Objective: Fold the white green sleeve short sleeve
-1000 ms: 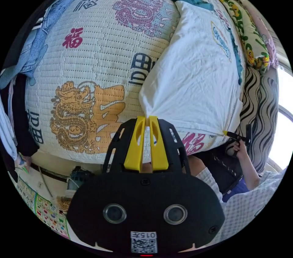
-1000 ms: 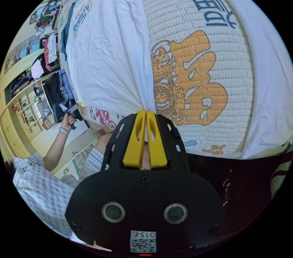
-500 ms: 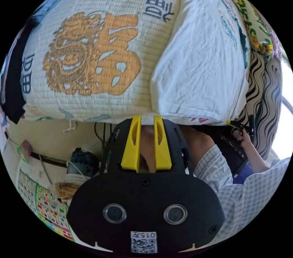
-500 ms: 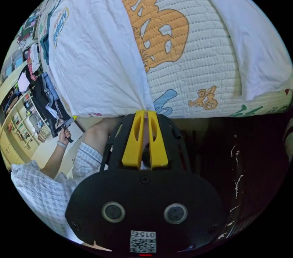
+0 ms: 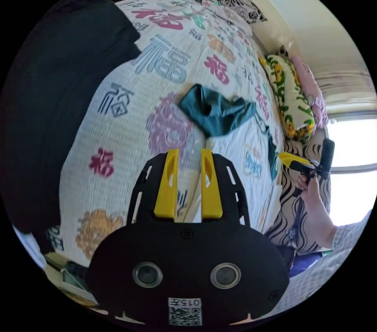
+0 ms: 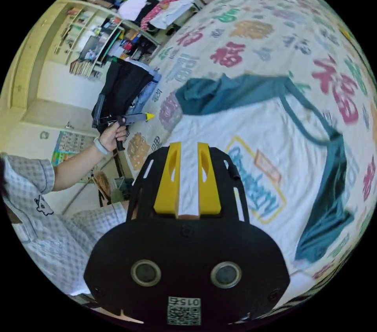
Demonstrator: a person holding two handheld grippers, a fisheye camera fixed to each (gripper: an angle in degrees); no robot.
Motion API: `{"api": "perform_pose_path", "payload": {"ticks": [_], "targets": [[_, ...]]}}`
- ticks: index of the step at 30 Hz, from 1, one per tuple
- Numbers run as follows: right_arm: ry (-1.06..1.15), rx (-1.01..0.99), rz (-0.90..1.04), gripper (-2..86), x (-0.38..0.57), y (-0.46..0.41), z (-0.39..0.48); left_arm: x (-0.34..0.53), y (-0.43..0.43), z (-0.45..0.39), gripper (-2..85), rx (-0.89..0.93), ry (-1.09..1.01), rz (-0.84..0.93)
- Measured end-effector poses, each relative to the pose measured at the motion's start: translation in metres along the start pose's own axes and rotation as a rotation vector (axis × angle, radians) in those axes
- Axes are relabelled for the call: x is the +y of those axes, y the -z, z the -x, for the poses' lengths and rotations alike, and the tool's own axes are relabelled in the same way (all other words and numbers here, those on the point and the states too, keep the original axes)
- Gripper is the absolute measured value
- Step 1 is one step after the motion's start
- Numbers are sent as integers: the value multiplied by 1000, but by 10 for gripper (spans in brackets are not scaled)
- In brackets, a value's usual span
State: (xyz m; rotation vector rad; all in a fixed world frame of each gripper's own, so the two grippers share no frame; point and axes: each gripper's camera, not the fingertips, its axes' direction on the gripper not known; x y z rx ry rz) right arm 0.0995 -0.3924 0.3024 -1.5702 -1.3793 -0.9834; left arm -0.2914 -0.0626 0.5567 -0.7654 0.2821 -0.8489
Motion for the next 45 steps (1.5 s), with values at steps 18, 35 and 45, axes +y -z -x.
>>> {"api": "perform_pose_path", "payload": {"ticks": [18,35,45], "targets": [[145,251,212,-8,-237,-129,27,-33,25,61,-4,81,8,-100],[146,225,202,76,-284,-132,27,-25,40,81,65,15,-11,-113],[43,277,404,3,-302,-175,21,-37,9,60,-4,73,-7,-70]]}}
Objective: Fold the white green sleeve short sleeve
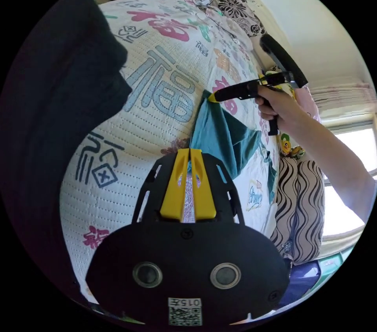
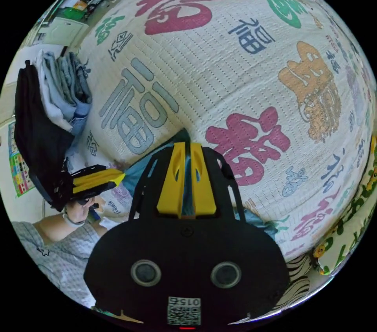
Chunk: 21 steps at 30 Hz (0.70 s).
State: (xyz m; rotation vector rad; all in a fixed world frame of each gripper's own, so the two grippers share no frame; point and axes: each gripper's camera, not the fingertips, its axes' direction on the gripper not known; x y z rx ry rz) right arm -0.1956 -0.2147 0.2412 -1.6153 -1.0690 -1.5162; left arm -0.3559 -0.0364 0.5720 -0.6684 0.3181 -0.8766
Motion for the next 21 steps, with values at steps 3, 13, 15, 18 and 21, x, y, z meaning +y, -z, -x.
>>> {"api": "perform_pose_path", "payload": {"ticks": [3,13,15,18,21], "targets": [[96,-30,-86,-4,6,13,18,11,10,-6,-7,-27,0,-74],[-39,149,-298,114,91,53,2,26,-29,-19,48,-95,86,-22],[-96,5,-379,109,144,69,-20,39,-31,-35,61,-70,8,42],[-256,-219,-461,100,256,75,-62,71,-42,-57,68,-73,-99,187],[-509,-258,-420,106,383,53,-93,116,-58,-75,75,-88,-133,345]]}}
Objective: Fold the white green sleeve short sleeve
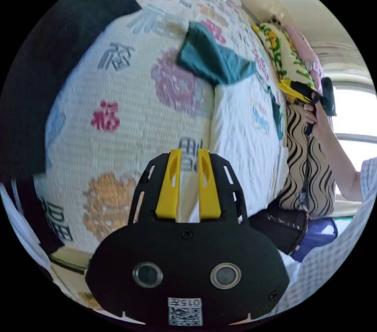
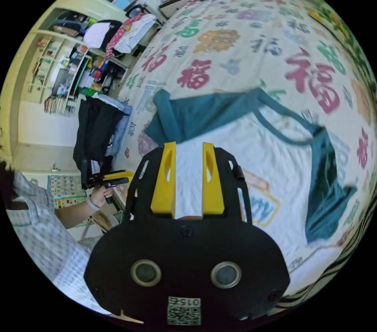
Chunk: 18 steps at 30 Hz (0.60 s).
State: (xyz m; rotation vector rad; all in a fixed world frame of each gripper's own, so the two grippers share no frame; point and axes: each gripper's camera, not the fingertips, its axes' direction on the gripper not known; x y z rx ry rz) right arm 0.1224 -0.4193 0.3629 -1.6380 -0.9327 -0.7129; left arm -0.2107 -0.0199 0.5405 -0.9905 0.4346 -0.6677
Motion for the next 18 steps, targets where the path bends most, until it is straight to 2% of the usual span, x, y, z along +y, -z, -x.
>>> {"api": "perform_pose_path", "payload": {"ticks": [4,7,11,12,15,18], "targets": [[-378,117,140,110,153,27,-102,40,-42,-32,87,5,5,170],[-583,109,260,114,253,31,-149,60,-75,-62,85,-41,-9,258],[-682,16,383,104,326,15,-181,56,-107,-88,26,-145,41,279],[-680,-28,417,77,339,8,-188,49,-112,-92,12,-132,70,297],[-612,-12,392,24,357,14,-196,36,-117,-117,1,-215,7,317],[-617,-87,354,14,381,31,-207,33,-138,-141,4,-328,-42,402]]}}
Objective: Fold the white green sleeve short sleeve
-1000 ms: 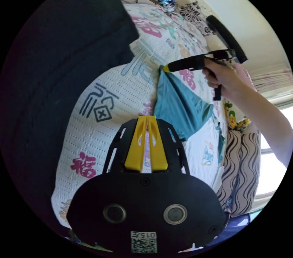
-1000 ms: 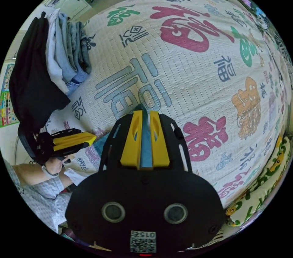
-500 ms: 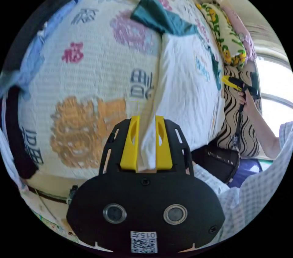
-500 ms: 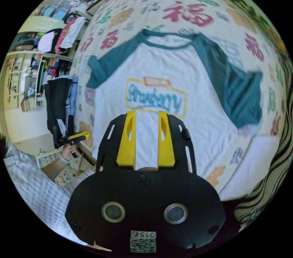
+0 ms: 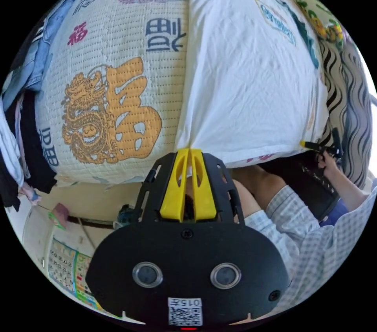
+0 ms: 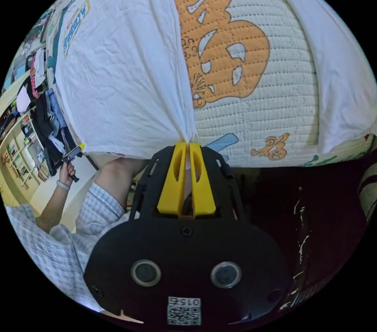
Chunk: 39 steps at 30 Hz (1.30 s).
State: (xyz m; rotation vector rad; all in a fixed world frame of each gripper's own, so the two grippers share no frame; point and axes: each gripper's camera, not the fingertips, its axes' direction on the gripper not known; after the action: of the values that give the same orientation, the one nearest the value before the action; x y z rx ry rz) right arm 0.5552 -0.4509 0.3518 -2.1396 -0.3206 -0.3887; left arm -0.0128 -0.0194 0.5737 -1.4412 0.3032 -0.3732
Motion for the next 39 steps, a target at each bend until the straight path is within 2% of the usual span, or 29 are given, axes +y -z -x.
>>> {"api": "perform_pose_path", "payload": {"ticks": [4,8,10,13,15,18,21,25,27,29,31,34,39], "targets": [[-98,-64,33,40,30,22,-45,-18,-9,-15,28,-45,120,99],[-76,-117,-90,64,42,73,-69,-40,3,-50,57,-380,173,247],[-24,-138,-235,82,27,118,-76,-59,24,-81,60,-379,112,179],[65,-183,-430,89,-8,170,-82,-116,73,-171,62,-240,-117,-61],[100,-196,-497,93,-32,192,-86,-177,104,-262,65,-159,-336,-239],[98,-168,-542,96,-70,214,-97,-260,124,-384,69,-66,-599,-375],[77,-201,-535,100,-92,224,-113,-341,116,-492,74,-57,-771,-383],[59,-185,-489,71,-97,226,-127,-423,89,-582,76,-80,-774,-320],[82,-164,-501,29,-89,227,-132,-458,61,-623,70,-157,-769,-208],[145,-232,-514,5,-78,229,-138,-470,39,-646,46,-217,-806,-116],[146,-274,-534,-3,-65,232,-150,-467,32,-666,18,-268,-881,-109],[122,-319,-597,-6,-43,238,-168,-452,32,-700,-1,-160,-1039,-116],[35,-385,-609,-5,-19,228,-192,-432,-2,-756,-3,-351,-1179,-128]]}}
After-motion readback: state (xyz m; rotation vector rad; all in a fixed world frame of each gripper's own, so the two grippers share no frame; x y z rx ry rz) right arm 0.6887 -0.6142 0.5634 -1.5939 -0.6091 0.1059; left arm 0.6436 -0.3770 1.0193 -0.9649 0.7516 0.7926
